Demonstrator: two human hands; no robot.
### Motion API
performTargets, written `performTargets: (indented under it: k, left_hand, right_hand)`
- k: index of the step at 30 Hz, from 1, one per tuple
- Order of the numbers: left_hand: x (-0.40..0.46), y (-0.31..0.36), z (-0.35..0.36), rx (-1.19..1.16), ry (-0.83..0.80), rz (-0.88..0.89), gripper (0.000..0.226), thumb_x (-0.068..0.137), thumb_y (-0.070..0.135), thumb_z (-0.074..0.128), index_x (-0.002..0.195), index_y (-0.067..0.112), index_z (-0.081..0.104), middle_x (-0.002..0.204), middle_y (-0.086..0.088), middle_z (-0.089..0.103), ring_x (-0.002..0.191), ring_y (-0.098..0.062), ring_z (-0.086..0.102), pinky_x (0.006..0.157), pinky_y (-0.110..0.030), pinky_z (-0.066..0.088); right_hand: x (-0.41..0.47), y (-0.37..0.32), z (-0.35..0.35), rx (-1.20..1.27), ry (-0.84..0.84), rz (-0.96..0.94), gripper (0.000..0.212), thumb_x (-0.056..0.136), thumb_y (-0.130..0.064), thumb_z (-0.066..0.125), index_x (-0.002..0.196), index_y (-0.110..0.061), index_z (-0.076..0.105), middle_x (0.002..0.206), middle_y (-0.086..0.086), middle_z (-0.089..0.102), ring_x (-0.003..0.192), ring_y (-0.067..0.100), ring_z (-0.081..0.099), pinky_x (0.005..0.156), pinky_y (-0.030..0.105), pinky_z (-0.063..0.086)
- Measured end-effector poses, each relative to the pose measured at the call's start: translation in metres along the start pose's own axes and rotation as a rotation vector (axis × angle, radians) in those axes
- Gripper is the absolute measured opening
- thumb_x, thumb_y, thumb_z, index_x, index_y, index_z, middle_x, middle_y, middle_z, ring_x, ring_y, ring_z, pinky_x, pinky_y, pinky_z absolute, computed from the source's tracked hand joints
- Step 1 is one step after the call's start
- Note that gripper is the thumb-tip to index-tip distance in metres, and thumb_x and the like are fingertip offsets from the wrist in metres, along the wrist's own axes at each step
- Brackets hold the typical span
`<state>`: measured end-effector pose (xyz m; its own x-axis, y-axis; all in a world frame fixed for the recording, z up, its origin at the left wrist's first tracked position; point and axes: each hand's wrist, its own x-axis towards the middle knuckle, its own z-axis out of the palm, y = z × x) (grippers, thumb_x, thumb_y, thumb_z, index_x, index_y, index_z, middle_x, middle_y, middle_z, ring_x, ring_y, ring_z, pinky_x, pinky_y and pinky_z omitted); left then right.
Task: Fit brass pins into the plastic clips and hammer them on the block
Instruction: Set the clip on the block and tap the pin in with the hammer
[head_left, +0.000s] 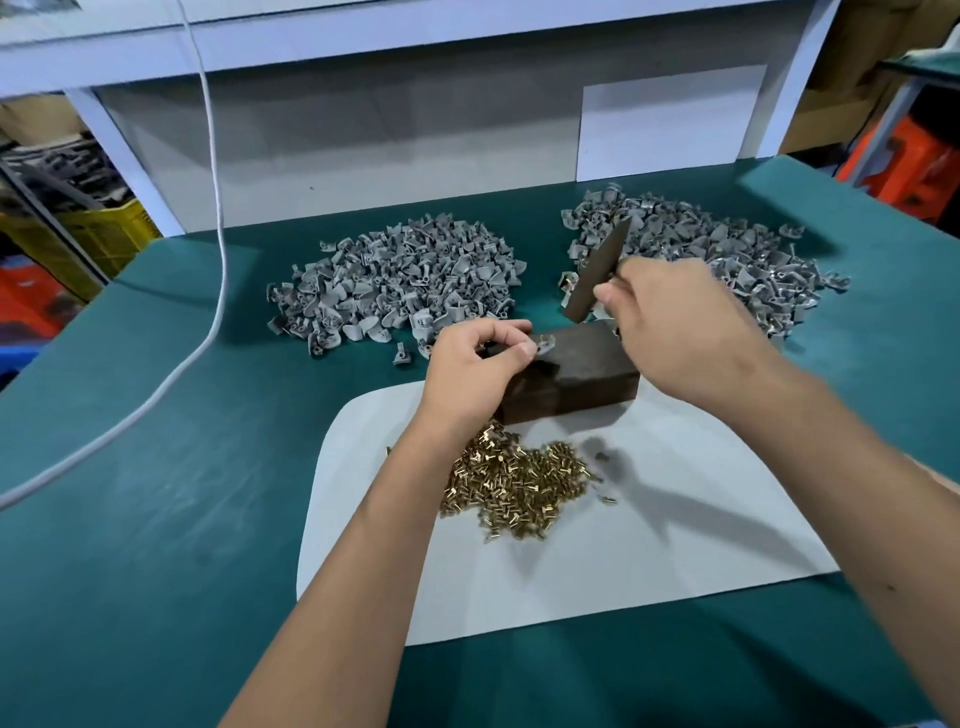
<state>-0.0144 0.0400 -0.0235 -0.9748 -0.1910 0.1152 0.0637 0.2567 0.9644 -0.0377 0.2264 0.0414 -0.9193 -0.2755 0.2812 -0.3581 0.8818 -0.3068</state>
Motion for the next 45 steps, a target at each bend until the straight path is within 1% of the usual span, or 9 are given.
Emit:
performTargets:
  k: [4,16,22,25,30,36,39,43,45]
  left_hand:
    - [-0.001,0.003,-0.001,-0.074,-0.012,-0.039,0.011,0.093,0.003,0.067,0.083,0.001,0.072,0.117,-0.001,0.074,0.108,-0.009,0.067,0.09,-0.022,0.048]
    - [-0.002,0.004,-0.001,-0.057,-0.012,-0.038,0.013,0.093,0.003,0.068,0.081,0.007,0.071,0.116,0.001,0.075,0.108,-0.012,0.069,0.099,-0.034,0.054]
    - [-0.002,0.004,-0.001,0.241,0.075,0.237,0.009,0.092,0.011,0.072,0.087,0.017,0.07,0.092,0.008,0.073,0.096,-0.009,0.066,0.088,-0.024,0.051]
    - [-0.002,0.003,-0.001,0.386,0.09,0.304,0.014,0.089,0.013,0.076,0.086,0.025,0.073,0.091,0.005,0.07,0.094,-0.008,0.063,0.084,-0.017,0.045]
    - [-0.002,0.003,-0.001,0.362,0.119,0.302,0.012,0.084,0.007,0.08,0.088,0.019,0.08,0.09,0.0,0.071,0.086,-0.005,0.063,0.08,-0.011,0.045]
    - [-0.003,0.006,-0.001,0.339,0.137,0.274,0.009,0.083,0.007,0.082,0.088,0.015,0.081,0.092,-0.003,0.071,0.085,-0.007,0.064,0.081,-0.015,0.049]
    - [-0.002,0.006,-0.002,0.334,0.134,0.267,0.008,0.084,0.007,0.081,0.088,0.014,0.081,0.093,-0.004,0.072,0.086,-0.009,0.065,0.081,-0.012,0.047]
    - [-0.003,0.006,-0.002,0.317,0.123,0.247,0.011,0.084,0.006,0.081,0.088,0.016,0.08,0.094,-0.004,0.072,0.085,-0.005,0.064,0.078,-0.009,0.046]
    - [-0.003,0.005,-0.003,0.3,0.119,0.251,0.01,0.084,0.006,0.081,0.086,0.016,0.08,0.092,-0.003,0.073,0.085,-0.008,0.065,0.079,-0.012,0.048]
  right_hand:
    - [-0.003,0.004,-0.001,0.064,0.011,-0.004,0.025,0.106,-0.036,0.046,0.085,-0.023,0.051,0.07,0.003,0.056,0.066,0.033,0.056,0.061,0.036,0.042]
    - [-0.014,-0.006,0.007,0.058,-0.033,-0.04,0.028,0.105,-0.036,0.046,0.086,-0.018,0.055,0.074,0.004,0.057,0.071,0.036,0.058,0.065,0.043,0.051]
    - [-0.016,-0.006,0.008,0.039,-0.068,-0.057,0.027,0.105,-0.038,0.045,0.085,-0.021,0.052,0.076,0.006,0.061,0.071,0.034,0.059,0.065,0.042,0.05]
    - [-0.016,-0.006,0.008,0.017,-0.056,-0.061,0.027,0.105,-0.038,0.045,0.085,-0.021,0.051,0.075,0.005,0.059,0.071,0.036,0.059,0.065,0.042,0.051]
    - [-0.016,-0.01,0.01,0.026,0.062,-0.104,0.024,0.105,-0.037,0.046,0.086,-0.023,0.045,0.069,0.006,0.054,0.061,0.034,0.048,0.058,0.038,0.043]
    - [-0.011,-0.01,0.008,-0.099,-0.039,-0.114,0.022,0.105,-0.039,0.044,0.089,-0.025,0.047,0.065,-0.004,0.038,0.065,0.032,0.043,0.061,0.037,0.038]
    - [-0.011,-0.012,0.008,-0.086,0.042,-0.12,0.02,0.105,-0.039,0.044,0.091,-0.025,0.047,0.066,-0.002,0.041,0.063,0.031,0.041,0.06,0.036,0.035]
    - [-0.01,-0.011,0.01,-0.107,-0.065,-0.104,0.023,0.106,-0.038,0.043,0.091,-0.022,0.049,0.071,0.001,0.046,0.067,0.032,0.043,0.062,0.037,0.037]
    - [-0.009,-0.009,0.007,-0.118,-0.015,-0.117,0.023,0.106,-0.039,0.043,0.089,-0.023,0.048,0.069,0.0,0.044,0.063,0.031,0.042,0.061,0.036,0.036]
